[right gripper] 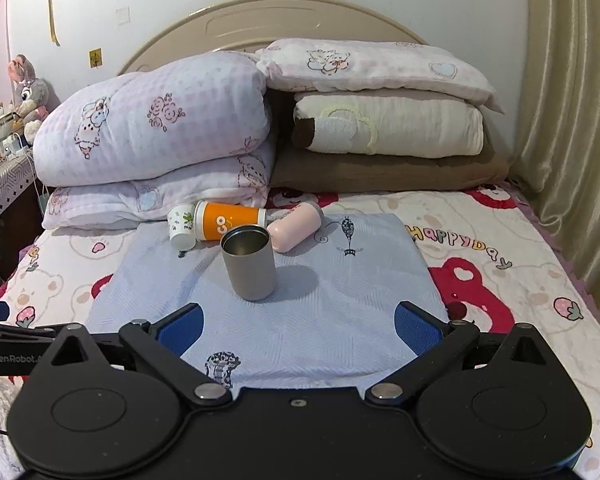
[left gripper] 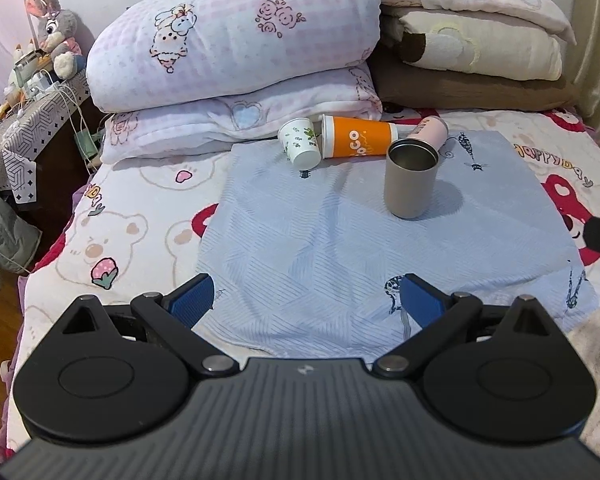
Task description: Flip cup upright
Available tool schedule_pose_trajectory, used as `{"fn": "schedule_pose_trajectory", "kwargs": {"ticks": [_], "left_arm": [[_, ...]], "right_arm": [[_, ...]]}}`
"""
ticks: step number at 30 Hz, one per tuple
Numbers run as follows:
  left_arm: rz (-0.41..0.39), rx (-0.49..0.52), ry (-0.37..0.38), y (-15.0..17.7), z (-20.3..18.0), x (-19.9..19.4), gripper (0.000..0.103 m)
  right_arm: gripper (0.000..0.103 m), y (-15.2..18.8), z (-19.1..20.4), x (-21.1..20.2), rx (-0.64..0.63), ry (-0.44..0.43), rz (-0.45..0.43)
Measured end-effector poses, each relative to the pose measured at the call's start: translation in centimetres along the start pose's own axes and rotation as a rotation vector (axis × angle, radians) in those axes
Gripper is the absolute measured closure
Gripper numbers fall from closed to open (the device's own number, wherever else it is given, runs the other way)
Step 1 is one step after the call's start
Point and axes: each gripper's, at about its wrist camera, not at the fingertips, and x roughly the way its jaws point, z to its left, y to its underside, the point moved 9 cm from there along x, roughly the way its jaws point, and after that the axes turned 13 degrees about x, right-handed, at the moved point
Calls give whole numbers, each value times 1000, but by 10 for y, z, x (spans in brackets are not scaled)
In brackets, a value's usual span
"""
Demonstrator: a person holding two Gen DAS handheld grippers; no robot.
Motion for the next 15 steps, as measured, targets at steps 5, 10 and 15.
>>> {"fn": "schedule_pose_trajectory", "kwargs": {"ticks": [5, 10, 15], "left_arm": [[-7, -4, 13, -1, -2, -4, 2], [-8, -17, 25, 0, -2, -6, 2], [-13, -45, 54, 0, -1, -8, 2]], "right_arm": [[0, 3, -2, 0, 2, 15, 4], [0, 3, -3, -2, -1, 22, 3], [0, 2, -1, -6, -11, -3, -14]]}}
